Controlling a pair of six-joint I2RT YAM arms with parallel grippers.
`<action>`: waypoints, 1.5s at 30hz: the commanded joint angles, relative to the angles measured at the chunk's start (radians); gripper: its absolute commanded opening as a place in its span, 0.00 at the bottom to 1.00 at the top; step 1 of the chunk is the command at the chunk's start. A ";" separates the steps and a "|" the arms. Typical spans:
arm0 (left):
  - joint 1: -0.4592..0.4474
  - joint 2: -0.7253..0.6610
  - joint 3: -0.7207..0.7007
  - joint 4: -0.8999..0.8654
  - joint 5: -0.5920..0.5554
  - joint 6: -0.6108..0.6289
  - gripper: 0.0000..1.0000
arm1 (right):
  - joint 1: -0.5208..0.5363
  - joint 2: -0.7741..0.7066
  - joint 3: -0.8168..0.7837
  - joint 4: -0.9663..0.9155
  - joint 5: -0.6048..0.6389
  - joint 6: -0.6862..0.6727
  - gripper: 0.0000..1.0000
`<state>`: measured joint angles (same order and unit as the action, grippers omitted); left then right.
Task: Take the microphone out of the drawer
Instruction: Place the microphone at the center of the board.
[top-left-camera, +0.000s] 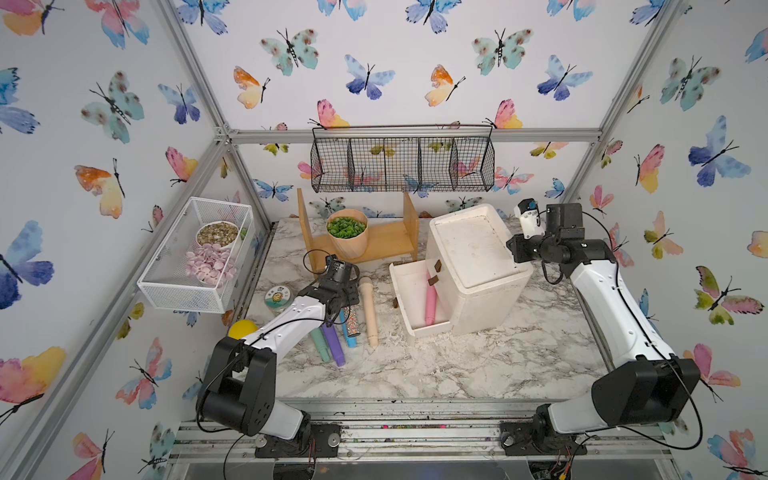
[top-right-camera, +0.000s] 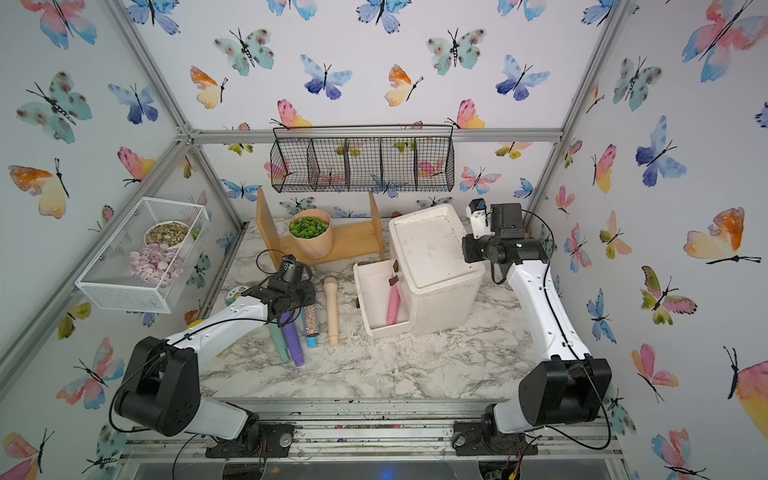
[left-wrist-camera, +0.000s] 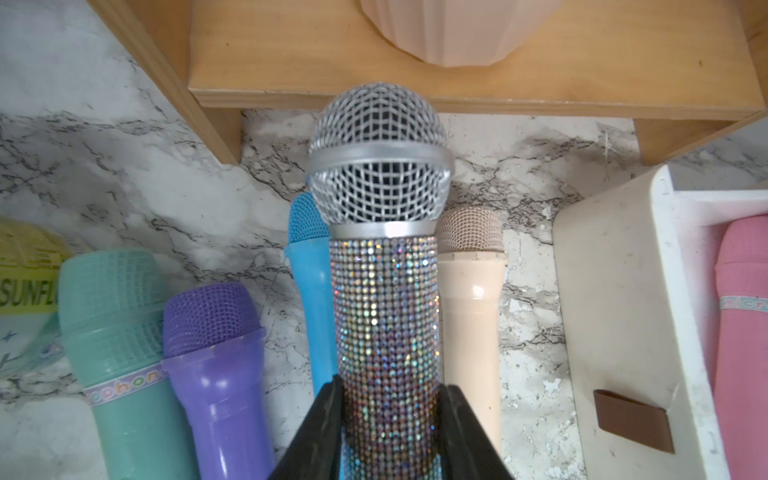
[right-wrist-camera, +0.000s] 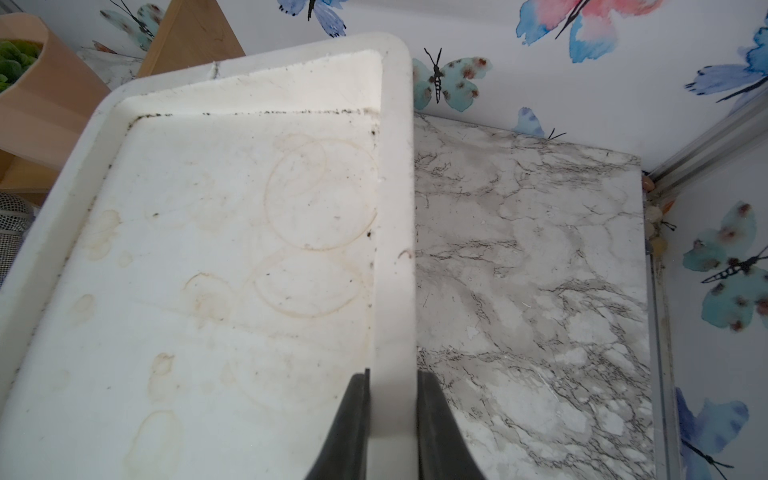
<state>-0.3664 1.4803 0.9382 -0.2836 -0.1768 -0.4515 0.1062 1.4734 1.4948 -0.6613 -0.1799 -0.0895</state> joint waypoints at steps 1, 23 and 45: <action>0.004 0.031 0.011 0.027 0.051 -0.002 0.28 | 0.003 -0.016 0.006 0.019 -0.051 0.034 0.05; 0.003 0.165 0.001 0.044 0.098 -0.024 0.32 | 0.003 -0.004 0.007 0.018 -0.054 0.032 0.05; 0.004 0.119 0.034 -0.010 0.092 -0.033 0.52 | 0.003 -0.005 0.011 0.014 -0.055 0.033 0.06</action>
<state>-0.3664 1.6489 0.9401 -0.2523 -0.1024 -0.4828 0.1062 1.4734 1.4948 -0.6613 -0.1806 -0.0895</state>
